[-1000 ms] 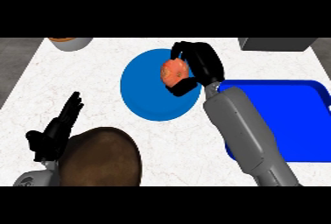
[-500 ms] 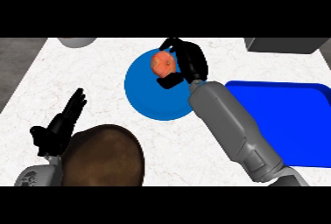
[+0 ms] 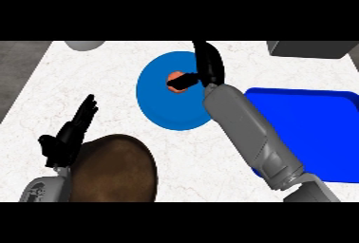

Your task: Pick the squash from the tray and place it in the plate

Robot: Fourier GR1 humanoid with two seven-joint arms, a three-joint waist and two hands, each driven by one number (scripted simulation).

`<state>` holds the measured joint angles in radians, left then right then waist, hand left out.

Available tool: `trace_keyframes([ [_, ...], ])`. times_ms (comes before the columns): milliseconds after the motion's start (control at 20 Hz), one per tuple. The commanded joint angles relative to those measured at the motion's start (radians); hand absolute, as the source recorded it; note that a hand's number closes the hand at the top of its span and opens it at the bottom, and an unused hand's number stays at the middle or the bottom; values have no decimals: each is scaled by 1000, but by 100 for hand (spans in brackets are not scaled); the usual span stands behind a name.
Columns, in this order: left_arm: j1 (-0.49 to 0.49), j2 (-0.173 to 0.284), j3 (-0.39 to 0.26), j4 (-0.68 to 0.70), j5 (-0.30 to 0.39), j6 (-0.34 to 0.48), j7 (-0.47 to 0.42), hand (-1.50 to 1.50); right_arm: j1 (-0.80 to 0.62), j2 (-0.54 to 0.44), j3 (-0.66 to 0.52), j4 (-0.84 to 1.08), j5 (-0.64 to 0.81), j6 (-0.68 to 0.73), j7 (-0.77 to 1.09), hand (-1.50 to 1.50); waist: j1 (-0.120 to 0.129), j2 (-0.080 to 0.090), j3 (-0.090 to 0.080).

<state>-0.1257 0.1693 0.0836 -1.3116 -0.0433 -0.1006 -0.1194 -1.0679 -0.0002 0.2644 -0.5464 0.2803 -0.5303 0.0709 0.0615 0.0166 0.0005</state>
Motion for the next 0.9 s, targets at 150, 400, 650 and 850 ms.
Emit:
trace_keyframes([
  [150, 6, -5, 5, -45, 0, 20, 27, 0, 32, 0, -180, -13, -199, -51, -201, -150, -22, -3, 1],
  [400, 69, -6, 15, -48, 11, 9, -8, 0, 149, -89, -304, -40, -336, 170, -372, -150, -40, -9, 1],
  [650, 64, 24, 21, -43, 7, -18, -12, 0, 211, -208, -358, 47, -366, 349, -525, -150, -39, -8, 1],
  [850, 37, 11, 36, -27, 4, 15, 12, 0, 231, -266, -359, 96, -349, 461, -624, -150, -44, -9, 0],
])
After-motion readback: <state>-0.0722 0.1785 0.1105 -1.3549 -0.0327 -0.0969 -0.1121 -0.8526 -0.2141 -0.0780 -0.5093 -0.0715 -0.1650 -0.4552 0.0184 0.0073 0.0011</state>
